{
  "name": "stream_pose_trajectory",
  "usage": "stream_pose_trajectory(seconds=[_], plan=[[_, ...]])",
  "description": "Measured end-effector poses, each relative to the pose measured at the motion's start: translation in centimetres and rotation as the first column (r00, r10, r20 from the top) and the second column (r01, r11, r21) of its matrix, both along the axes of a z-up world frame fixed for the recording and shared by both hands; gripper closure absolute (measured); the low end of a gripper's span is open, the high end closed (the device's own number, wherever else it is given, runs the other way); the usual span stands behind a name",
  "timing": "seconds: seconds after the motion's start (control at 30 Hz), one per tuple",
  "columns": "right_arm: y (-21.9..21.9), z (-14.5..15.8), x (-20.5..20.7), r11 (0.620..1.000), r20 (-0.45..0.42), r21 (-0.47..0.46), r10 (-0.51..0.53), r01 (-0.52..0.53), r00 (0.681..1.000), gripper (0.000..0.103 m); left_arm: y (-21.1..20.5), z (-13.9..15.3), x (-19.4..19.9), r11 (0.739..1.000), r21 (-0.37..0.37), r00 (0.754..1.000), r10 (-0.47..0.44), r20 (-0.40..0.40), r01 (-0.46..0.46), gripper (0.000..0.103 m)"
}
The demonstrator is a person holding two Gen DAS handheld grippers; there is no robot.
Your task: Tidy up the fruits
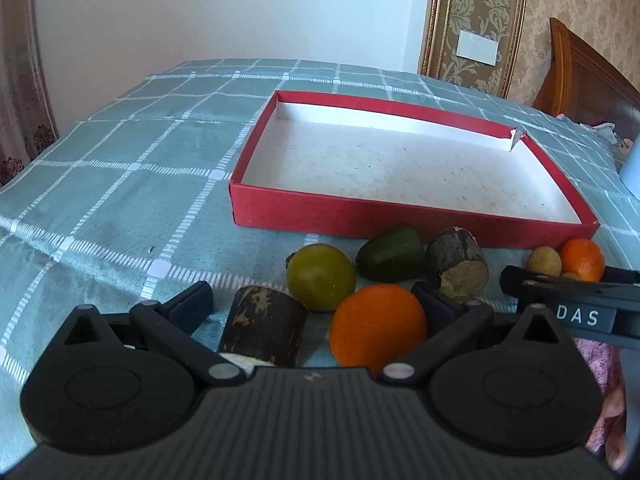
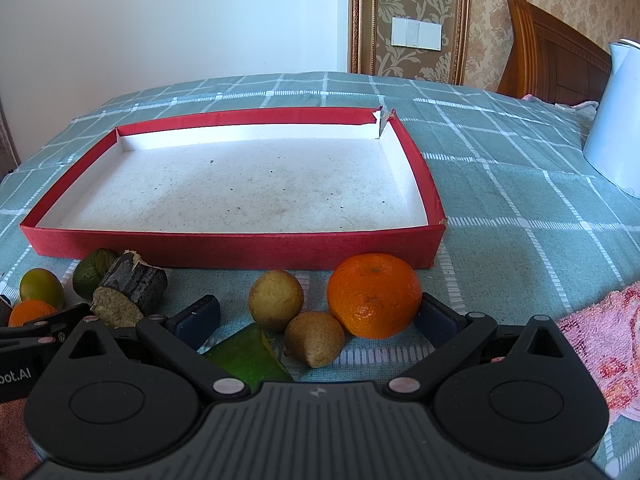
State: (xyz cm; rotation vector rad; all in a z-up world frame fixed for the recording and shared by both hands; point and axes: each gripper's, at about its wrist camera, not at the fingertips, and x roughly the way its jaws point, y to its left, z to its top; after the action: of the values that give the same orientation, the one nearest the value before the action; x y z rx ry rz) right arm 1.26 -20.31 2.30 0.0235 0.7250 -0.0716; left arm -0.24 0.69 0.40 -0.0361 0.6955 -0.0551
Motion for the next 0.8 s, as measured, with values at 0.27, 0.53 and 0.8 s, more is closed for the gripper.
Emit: stream_pose_trajectory(seconds=[0.27,0.53,0.8], plan=[[0.2,0.1,-0.1,1.000,0.001,0.000,-0.003,0.003,1.000,0.000,0.0,-0.1,0.0,1.000,-0.002,1.000,0.005,0.003,-0.005,0.000],[0.1,0.1,-0.2,1.000,0.000,0.000,-0.002,0.002,1.000,0.000,0.1,-0.2,-0.5,1.000,-0.010,1.000,0.012,0.020,-0.011,0.000],[-0.2,0.2,-0.6,1.000,0.009,0.000,0.021,-0.021,1.000,0.000,0.1,0.1,-1.1,1.000,-0.007,0.998,0.019,0.056,-0.019,0.000]])
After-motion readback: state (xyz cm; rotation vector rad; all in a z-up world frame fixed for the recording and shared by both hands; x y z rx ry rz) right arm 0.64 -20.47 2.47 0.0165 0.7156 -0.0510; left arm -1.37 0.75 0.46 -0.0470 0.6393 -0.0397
